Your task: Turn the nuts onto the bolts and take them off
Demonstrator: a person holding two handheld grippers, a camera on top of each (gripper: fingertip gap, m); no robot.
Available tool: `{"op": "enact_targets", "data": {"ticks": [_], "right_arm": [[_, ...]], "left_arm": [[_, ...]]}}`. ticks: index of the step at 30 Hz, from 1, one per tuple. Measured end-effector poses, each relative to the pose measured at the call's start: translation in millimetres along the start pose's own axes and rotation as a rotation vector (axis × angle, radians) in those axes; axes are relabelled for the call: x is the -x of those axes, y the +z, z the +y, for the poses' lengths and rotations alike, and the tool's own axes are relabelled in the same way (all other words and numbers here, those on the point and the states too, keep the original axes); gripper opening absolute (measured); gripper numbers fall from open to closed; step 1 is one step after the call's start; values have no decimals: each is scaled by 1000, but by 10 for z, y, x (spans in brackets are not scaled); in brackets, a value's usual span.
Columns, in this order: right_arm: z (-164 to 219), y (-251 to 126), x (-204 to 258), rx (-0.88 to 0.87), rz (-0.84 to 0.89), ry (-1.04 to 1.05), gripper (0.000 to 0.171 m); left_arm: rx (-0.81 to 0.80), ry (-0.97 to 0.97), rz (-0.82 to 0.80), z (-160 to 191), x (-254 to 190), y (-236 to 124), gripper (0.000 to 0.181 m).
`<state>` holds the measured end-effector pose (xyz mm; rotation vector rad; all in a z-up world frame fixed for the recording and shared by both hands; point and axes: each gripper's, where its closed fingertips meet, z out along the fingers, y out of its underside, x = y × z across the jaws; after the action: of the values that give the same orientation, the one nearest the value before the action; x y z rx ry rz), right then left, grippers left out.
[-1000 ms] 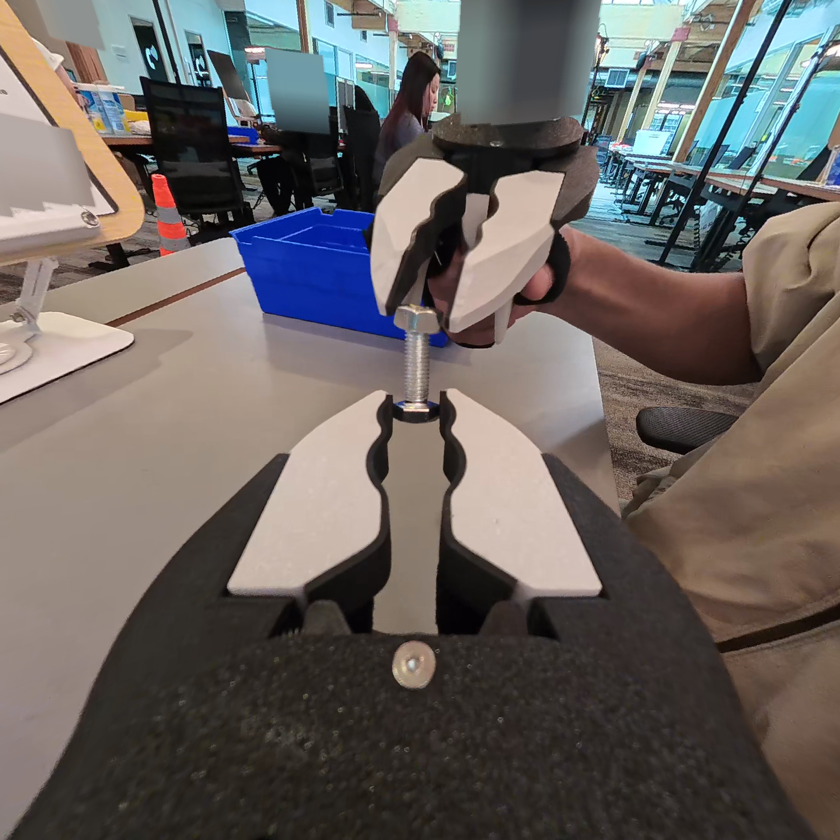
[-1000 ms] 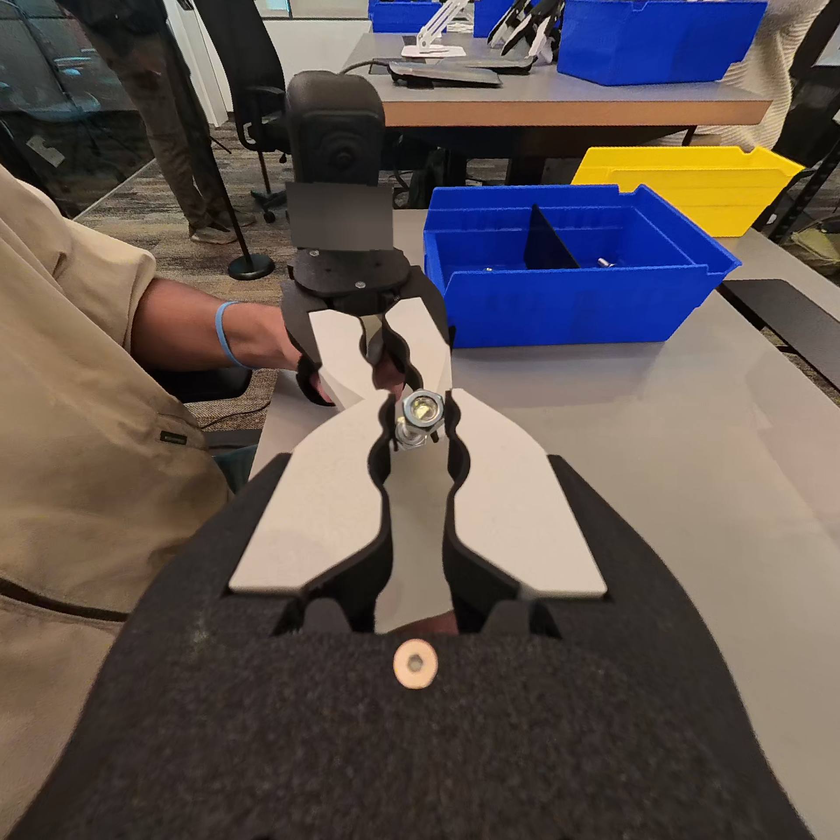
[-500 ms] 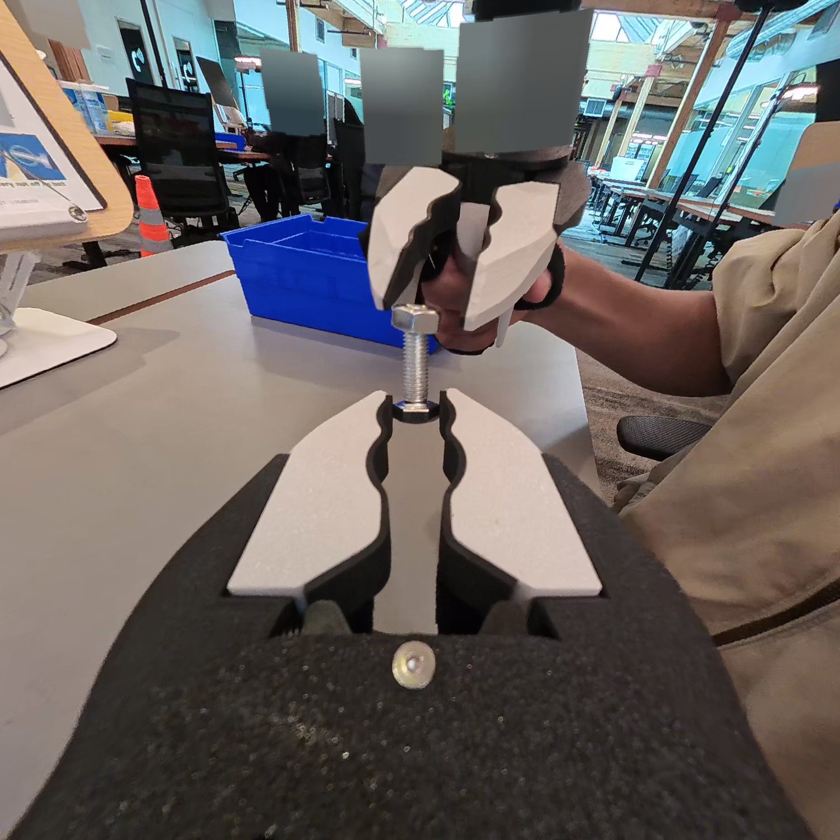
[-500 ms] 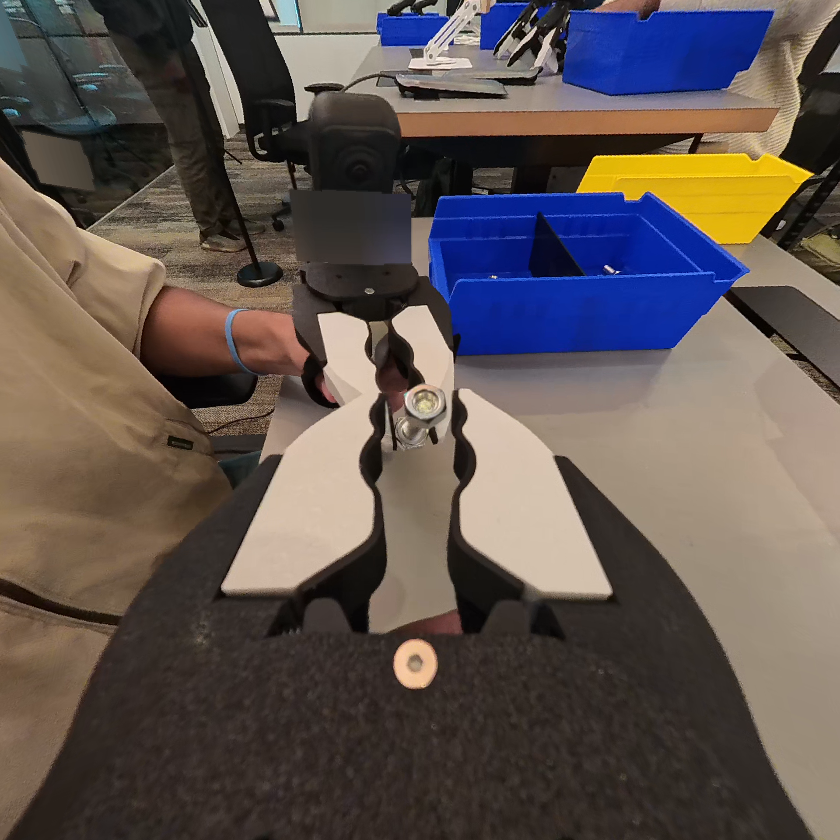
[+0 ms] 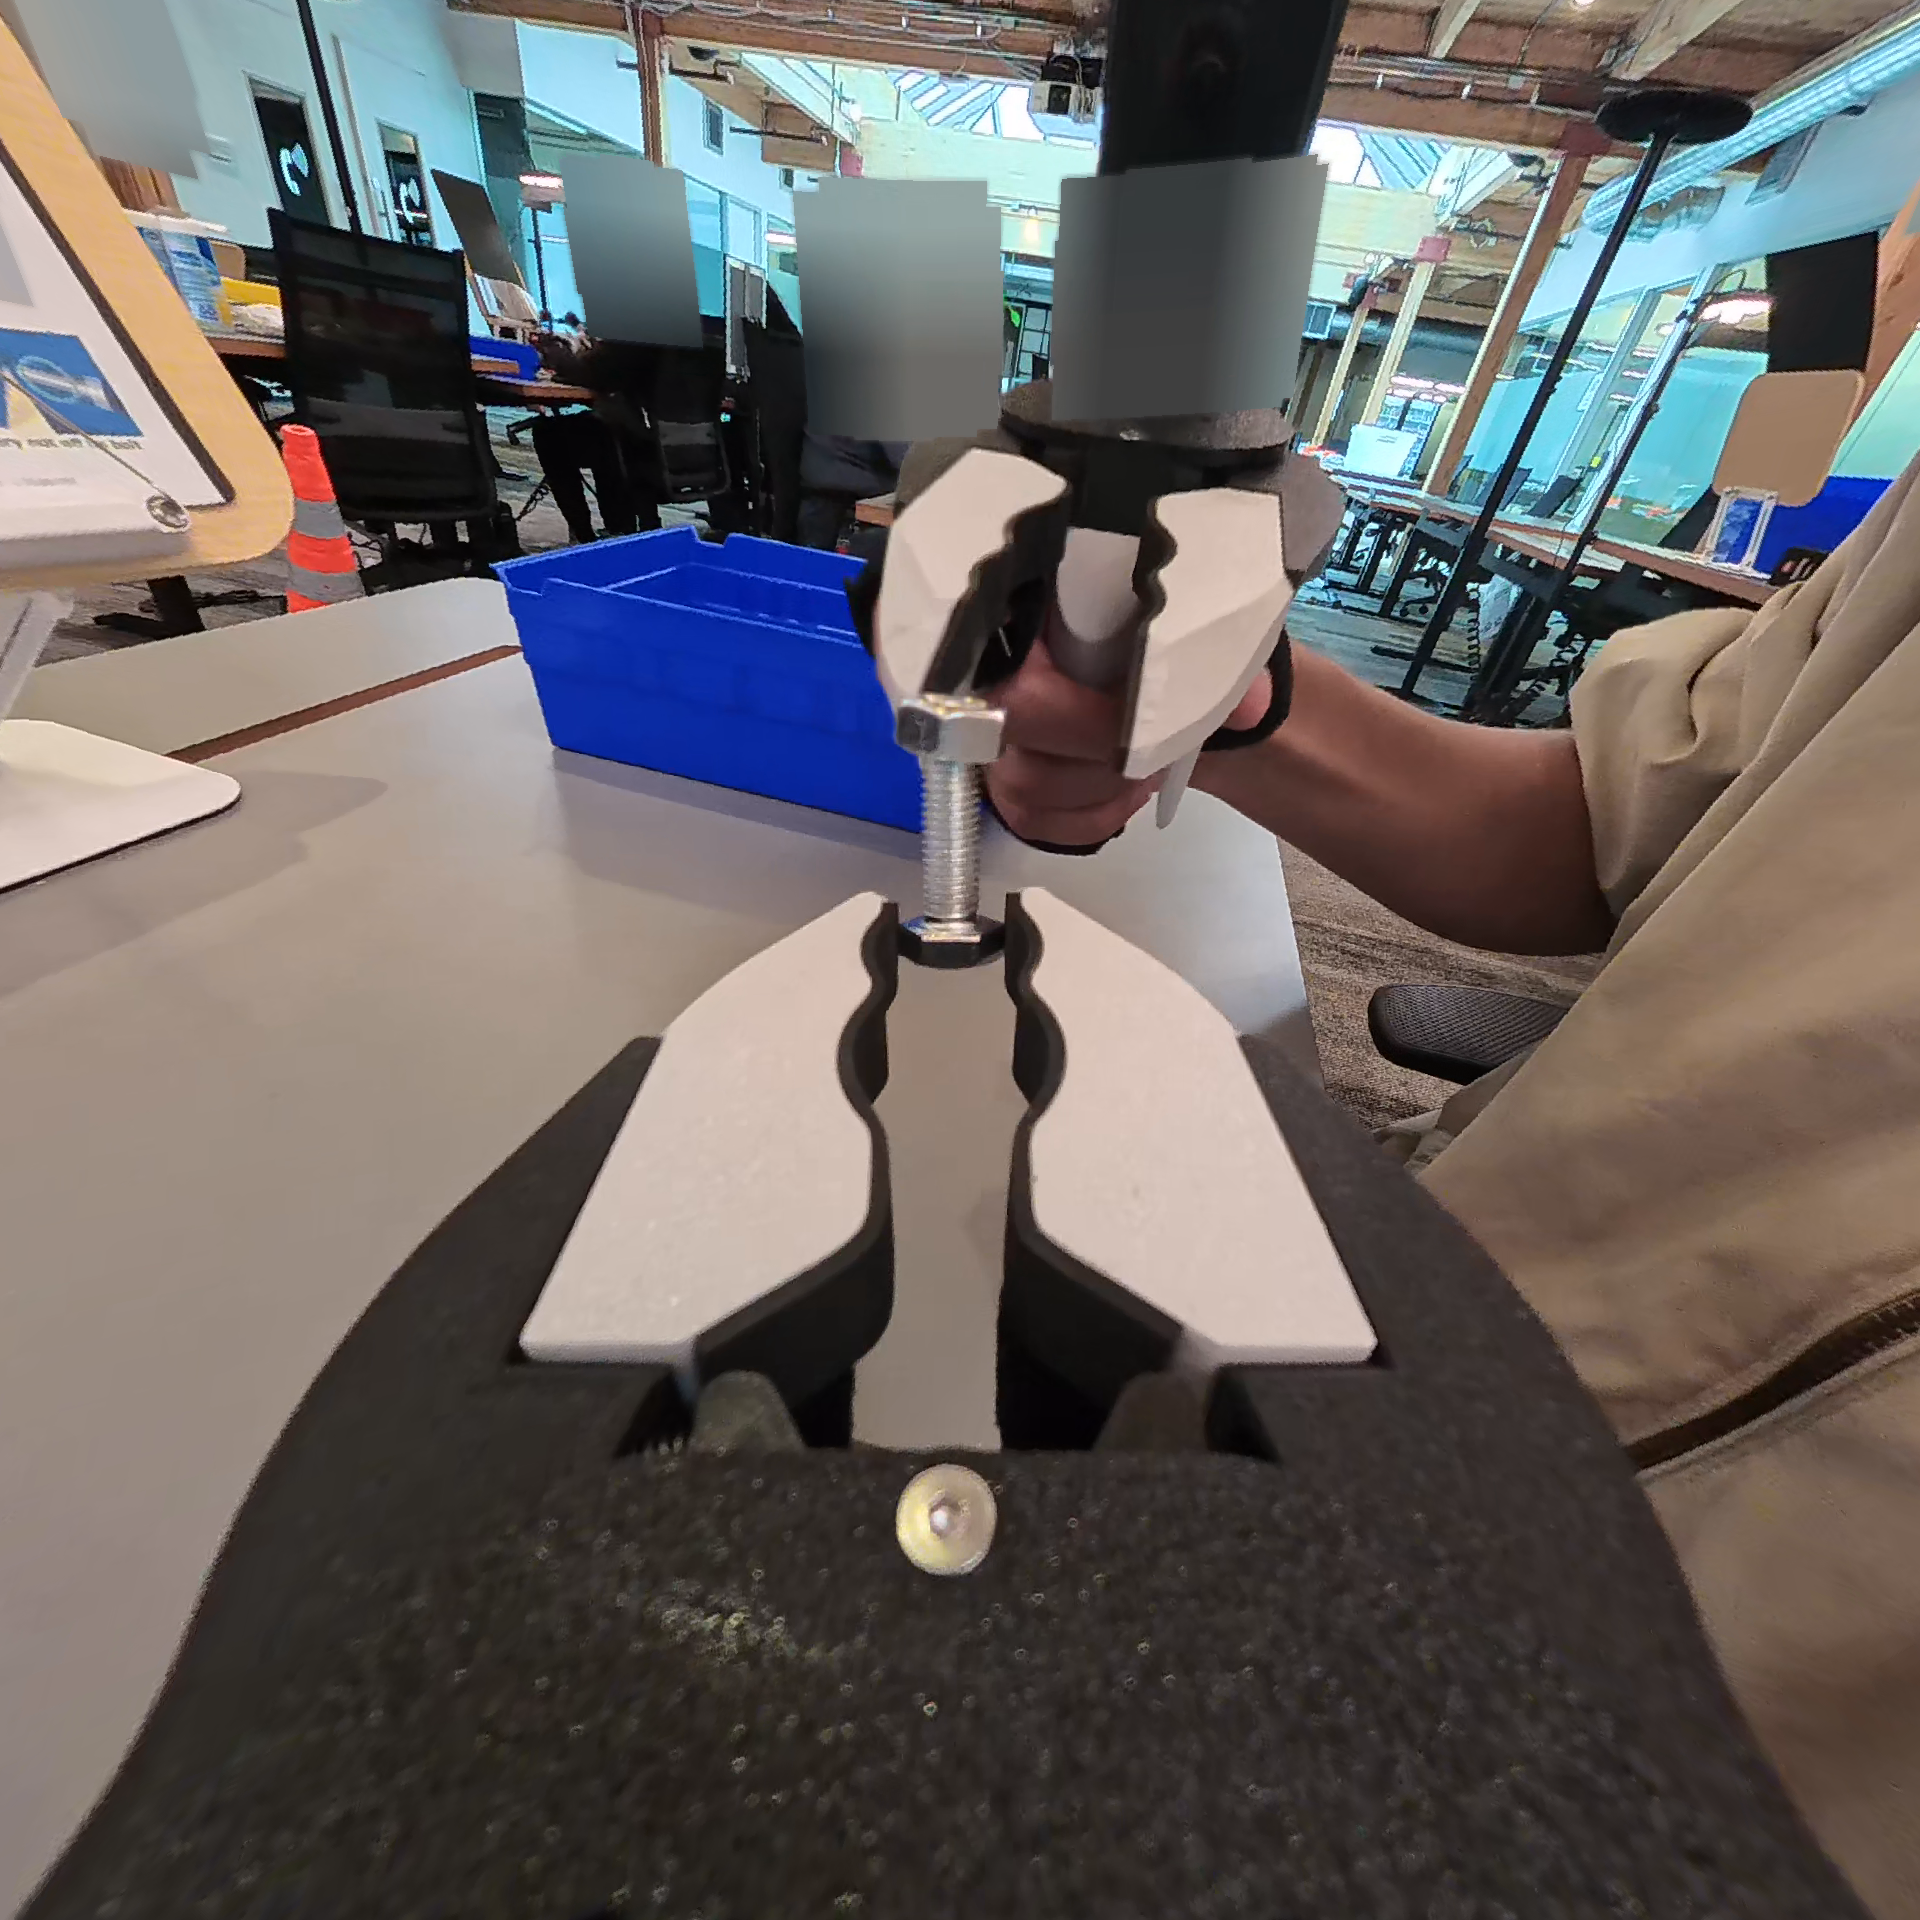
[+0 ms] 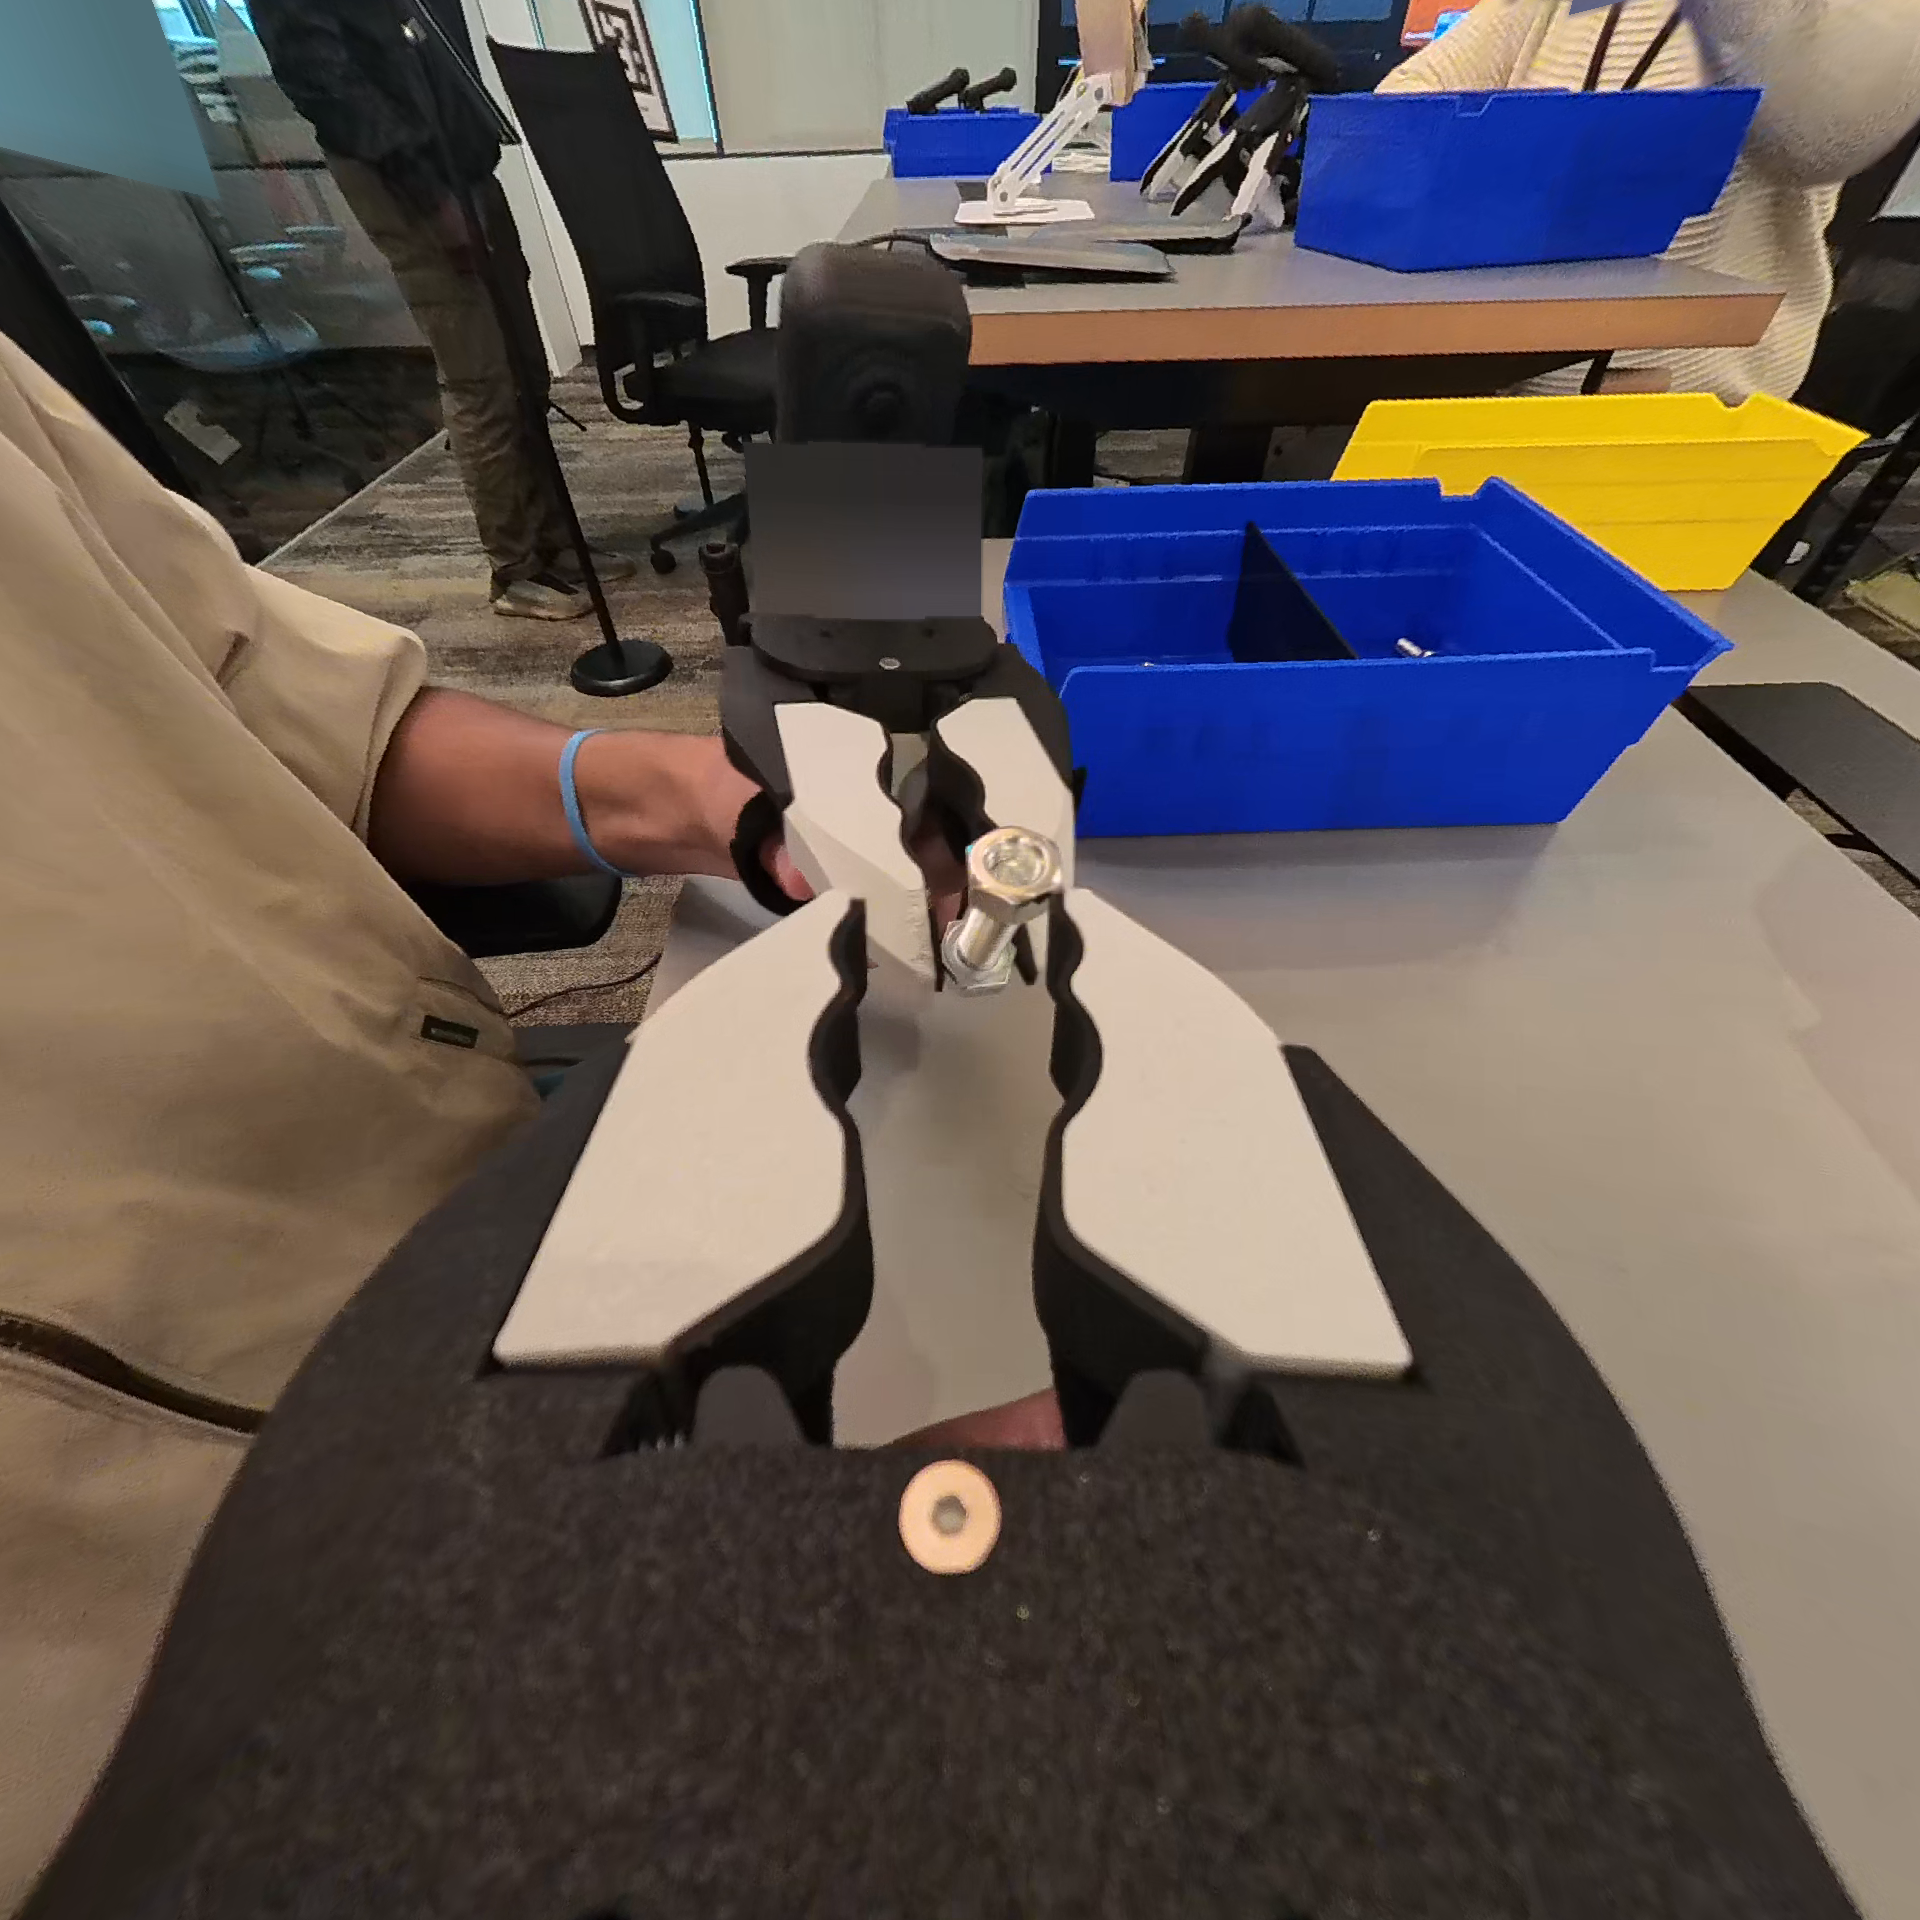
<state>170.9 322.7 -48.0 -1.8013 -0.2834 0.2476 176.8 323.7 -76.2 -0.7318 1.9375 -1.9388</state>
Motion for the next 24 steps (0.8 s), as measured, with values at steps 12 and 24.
{"op": "enact_targets", "data": {"ticks": [12,24], "right_arm": [[-2,-12,-29,40,55,-134,40],[-5,7,-66,-51,63,28,18]], "left_arm": [[10,-9,71,8,-102,2,19],[57,115,-91,31,-37,99,19]]}}
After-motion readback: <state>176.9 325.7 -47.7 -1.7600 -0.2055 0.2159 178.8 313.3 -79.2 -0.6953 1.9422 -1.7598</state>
